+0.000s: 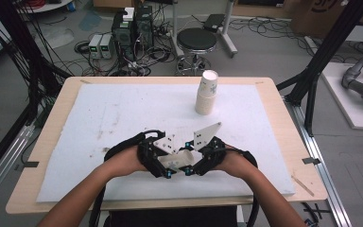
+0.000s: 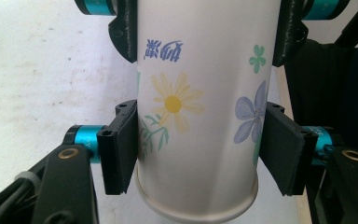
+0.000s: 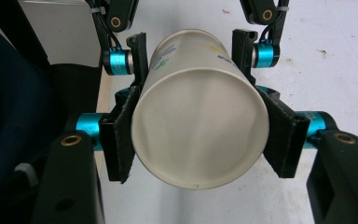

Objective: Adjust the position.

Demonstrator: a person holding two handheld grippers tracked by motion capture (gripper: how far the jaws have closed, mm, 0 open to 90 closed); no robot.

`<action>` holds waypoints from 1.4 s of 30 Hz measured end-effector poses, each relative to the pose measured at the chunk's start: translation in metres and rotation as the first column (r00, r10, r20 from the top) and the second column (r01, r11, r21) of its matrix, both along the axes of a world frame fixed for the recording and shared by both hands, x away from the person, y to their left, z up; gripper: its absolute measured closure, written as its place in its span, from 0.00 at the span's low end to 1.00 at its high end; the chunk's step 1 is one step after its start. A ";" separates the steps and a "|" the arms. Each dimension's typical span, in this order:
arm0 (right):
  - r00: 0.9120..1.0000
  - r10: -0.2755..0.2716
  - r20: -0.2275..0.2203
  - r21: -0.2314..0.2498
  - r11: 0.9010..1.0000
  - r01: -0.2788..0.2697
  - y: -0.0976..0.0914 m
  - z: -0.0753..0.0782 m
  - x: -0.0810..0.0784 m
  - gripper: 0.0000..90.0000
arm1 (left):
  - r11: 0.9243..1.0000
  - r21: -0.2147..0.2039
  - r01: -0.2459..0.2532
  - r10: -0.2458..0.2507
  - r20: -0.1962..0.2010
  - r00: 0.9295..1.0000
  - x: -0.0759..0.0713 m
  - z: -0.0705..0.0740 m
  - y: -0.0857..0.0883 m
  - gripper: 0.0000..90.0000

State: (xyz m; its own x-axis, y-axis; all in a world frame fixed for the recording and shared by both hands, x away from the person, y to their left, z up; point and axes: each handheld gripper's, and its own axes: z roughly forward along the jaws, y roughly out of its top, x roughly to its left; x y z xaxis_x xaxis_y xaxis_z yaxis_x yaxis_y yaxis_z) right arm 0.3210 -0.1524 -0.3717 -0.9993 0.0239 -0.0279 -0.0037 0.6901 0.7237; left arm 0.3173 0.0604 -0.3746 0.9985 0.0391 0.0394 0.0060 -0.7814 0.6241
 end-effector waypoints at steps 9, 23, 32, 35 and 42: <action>1.000 -0.017 -0.007 0.014 1.000 0.017 -0.009 0.002 0.001 0.42 | 0.972 -0.228 -0.056 0.052 -0.021 0.998 0.000 -0.008 0.022 0.21; 0.996 -0.091 -0.028 0.148 0.985 0.094 -0.037 -0.011 -0.007 0.41 | 0.825 -0.528 -0.202 0.169 -0.112 0.979 -0.009 -0.026 0.057 0.20; 0.993 -0.113 -0.046 0.291 0.949 0.121 -0.054 -0.024 -0.018 0.41 | 0.761 -0.613 -0.211 0.169 -0.128 0.977 -0.012 -0.033 0.056 0.20; 0.993 -0.110 -0.041 0.305 0.945 0.117 -0.057 -0.025 -0.019 0.41 | 0.752 -0.624 -0.210 0.162 -0.134 0.978 -0.012 -0.035 0.053 0.20; 0.993 -0.111 -0.043 0.328 0.937 0.119 -0.061 -0.022 -0.019 0.41 | 0.746 -0.637 -0.195 0.139 -0.137 0.981 -0.014 -0.035 0.049 0.20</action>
State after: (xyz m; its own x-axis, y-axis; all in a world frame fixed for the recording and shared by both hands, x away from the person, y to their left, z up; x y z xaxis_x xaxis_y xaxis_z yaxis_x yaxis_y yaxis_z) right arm 0.3024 -0.2131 -0.3941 -0.9894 0.1429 0.0247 0.0816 0.4075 0.9095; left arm 0.3035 0.1093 -0.4096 0.9721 0.1937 -0.1323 0.1670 -0.1755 0.9702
